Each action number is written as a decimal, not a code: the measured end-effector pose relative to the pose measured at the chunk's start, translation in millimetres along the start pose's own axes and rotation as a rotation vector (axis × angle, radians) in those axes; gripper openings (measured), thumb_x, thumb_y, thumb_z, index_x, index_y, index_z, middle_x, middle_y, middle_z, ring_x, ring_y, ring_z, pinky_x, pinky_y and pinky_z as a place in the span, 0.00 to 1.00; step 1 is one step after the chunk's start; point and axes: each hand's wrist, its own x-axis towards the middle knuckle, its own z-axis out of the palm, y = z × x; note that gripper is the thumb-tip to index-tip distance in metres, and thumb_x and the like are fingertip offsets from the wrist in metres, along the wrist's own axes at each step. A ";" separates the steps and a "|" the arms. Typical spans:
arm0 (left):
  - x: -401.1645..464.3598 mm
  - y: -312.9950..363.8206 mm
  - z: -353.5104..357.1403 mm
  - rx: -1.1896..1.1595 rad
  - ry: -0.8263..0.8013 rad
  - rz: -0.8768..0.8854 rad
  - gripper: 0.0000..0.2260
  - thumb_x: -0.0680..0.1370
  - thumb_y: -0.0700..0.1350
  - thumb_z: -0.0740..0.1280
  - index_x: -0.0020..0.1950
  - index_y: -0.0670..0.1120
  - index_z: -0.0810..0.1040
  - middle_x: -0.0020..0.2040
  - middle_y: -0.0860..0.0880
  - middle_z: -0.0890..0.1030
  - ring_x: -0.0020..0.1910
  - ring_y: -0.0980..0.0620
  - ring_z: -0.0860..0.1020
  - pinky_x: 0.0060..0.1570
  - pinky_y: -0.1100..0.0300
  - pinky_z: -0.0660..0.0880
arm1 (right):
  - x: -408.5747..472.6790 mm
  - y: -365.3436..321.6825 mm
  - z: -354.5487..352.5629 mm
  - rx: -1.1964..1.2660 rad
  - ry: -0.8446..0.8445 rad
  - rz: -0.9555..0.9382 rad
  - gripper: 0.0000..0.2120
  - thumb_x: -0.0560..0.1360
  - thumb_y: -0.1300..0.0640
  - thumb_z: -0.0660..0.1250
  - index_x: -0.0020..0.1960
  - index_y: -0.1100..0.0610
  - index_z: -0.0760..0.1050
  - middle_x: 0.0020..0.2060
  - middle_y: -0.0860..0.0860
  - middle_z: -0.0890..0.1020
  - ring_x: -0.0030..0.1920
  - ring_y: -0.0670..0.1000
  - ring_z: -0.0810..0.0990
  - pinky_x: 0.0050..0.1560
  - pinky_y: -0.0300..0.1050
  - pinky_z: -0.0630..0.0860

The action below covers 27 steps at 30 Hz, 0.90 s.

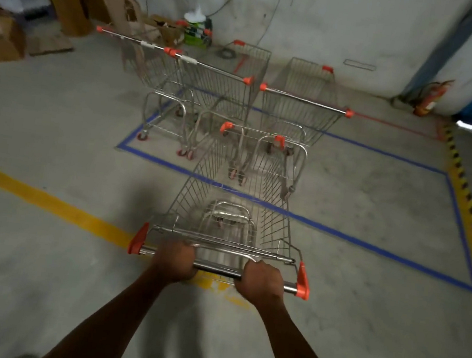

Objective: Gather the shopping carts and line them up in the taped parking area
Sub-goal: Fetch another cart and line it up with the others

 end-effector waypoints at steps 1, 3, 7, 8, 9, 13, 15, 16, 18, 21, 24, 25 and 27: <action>-1.1 6.7 -5.2 0.014 -0.060 -0.001 0.18 0.60 0.59 0.68 0.35 0.45 0.80 0.32 0.45 0.81 0.31 0.43 0.82 0.31 0.58 0.77 | -6.3 2.8 0.9 0.000 0.006 0.017 0.18 0.75 0.42 0.63 0.56 0.54 0.79 0.52 0.53 0.83 0.53 0.57 0.83 0.52 0.50 0.77; -4.2 21.4 -17.0 0.010 -0.146 -0.017 0.21 0.65 0.61 0.67 0.46 0.46 0.82 0.43 0.45 0.84 0.44 0.43 0.84 0.41 0.57 0.76 | -19.8 7.5 2.9 0.011 0.007 0.050 0.18 0.76 0.42 0.64 0.56 0.54 0.79 0.53 0.53 0.83 0.53 0.57 0.83 0.52 0.49 0.77; -13.0 40.2 -29.3 0.028 -0.147 0.015 0.20 0.70 0.58 0.65 0.54 0.46 0.81 0.52 0.45 0.84 0.53 0.44 0.82 0.50 0.55 0.77 | -42.8 11.9 4.9 0.007 0.005 0.110 0.20 0.76 0.40 0.64 0.57 0.54 0.79 0.53 0.53 0.83 0.53 0.57 0.83 0.52 0.50 0.77; -14.1 42.9 -31.4 0.047 -0.148 0.029 0.18 0.71 0.56 0.64 0.54 0.46 0.81 0.52 0.46 0.84 0.54 0.44 0.82 0.51 0.55 0.77 | -46.9 12.1 5.3 0.006 0.006 0.121 0.19 0.76 0.41 0.64 0.57 0.54 0.79 0.53 0.53 0.83 0.53 0.57 0.83 0.52 0.49 0.77; -15.0 45.1 -33.4 0.063 -0.143 0.046 0.18 0.72 0.55 0.63 0.54 0.46 0.81 0.53 0.46 0.84 0.54 0.44 0.82 0.52 0.54 0.77 | -50.7 12.0 5.5 0.010 0.005 0.134 0.19 0.76 0.41 0.63 0.57 0.54 0.79 0.53 0.53 0.83 0.52 0.57 0.83 0.52 0.49 0.76; -16.2 51.2 -36.2 0.105 -0.123 0.116 0.17 0.74 0.54 0.63 0.55 0.45 0.81 0.53 0.45 0.84 0.55 0.44 0.82 0.52 0.54 0.77 | -65.0 10.4 6.4 0.047 0.015 0.205 0.17 0.74 0.42 0.65 0.54 0.52 0.79 0.50 0.52 0.84 0.50 0.56 0.84 0.49 0.47 0.76; -17.3 54.5 -36.4 0.109 -0.125 0.124 0.17 0.73 0.54 0.63 0.55 0.46 0.81 0.53 0.45 0.84 0.54 0.44 0.82 0.51 0.55 0.77 | -71.3 9.4 8.2 0.049 0.020 0.233 0.17 0.73 0.40 0.66 0.53 0.52 0.79 0.49 0.52 0.85 0.49 0.56 0.84 0.49 0.47 0.77; -17.3 56.0 -35.7 0.114 -0.127 0.130 0.18 0.73 0.54 0.63 0.55 0.46 0.81 0.53 0.45 0.84 0.54 0.44 0.82 0.51 0.55 0.76 | -74.1 9.4 9.3 0.052 0.022 0.240 0.17 0.73 0.40 0.66 0.53 0.52 0.79 0.49 0.52 0.85 0.49 0.56 0.84 0.48 0.47 0.77; -17.4 57.7 -34.5 0.117 -0.123 0.149 0.17 0.73 0.55 0.63 0.55 0.46 0.81 0.53 0.45 0.84 0.54 0.44 0.82 0.51 0.55 0.76 | -78.7 10.1 11.6 0.058 0.025 0.251 0.18 0.73 0.39 0.67 0.53 0.52 0.79 0.48 0.52 0.85 0.48 0.56 0.84 0.47 0.48 0.76; -16.8 57.7 -32.8 0.108 -0.138 0.178 0.17 0.73 0.55 0.63 0.55 0.46 0.81 0.53 0.46 0.84 0.53 0.45 0.82 0.50 0.56 0.76 | -83.9 9.2 17.2 0.065 0.021 0.278 0.20 0.74 0.37 0.66 0.52 0.52 0.79 0.47 0.51 0.85 0.46 0.55 0.84 0.46 0.48 0.76; -13.9 55.6 -33.1 0.115 -0.138 0.215 0.18 0.72 0.56 0.63 0.54 0.47 0.82 0.52 0.46 0.84 0.52 0.45 0.83 0.49 0.55 0.76 | -88.8 4.4 22.3 0.068 0.033 0.299 0.21 0.76 0.35 0.63 0.53 0.52 0.79 0.47 0.52 0.84 0.46 0.55 0.84 0.45 0.48 0.77; -12.1 54.5 -34.2 0.116 -0.141 0.224 0.18 0.72 0.56 0.63 0.53 0.47 0.82 0.52 0.46 0.84 0.52 0.45 0.83 0.49 0.55 0.76 | -89.7 2.8 23.7 0.073 0.032 0.302 0.21 0.76 0.35 0.63 0.53 0.52 0.79 0.47 0.52 0.83 0.46 0.55 0.84 0.45 0.48 0.76; -6.7 52.4 -36.9 0.116 -0.144 0.251 0.17 0.70 0.55 0.64 0.51 0.46 0.82 0.50 0.46 0.85 0.51 0.45 0.83 0.49 0.55 0.76 | -90.3 1.1 24.3 0.084 0.024 0.319 0.20 0.77 0.35 0.62 0.53 0.52 0.78 0.47 0.51 0.82 0.44 0.54 0.83 0.44 0.48 0.76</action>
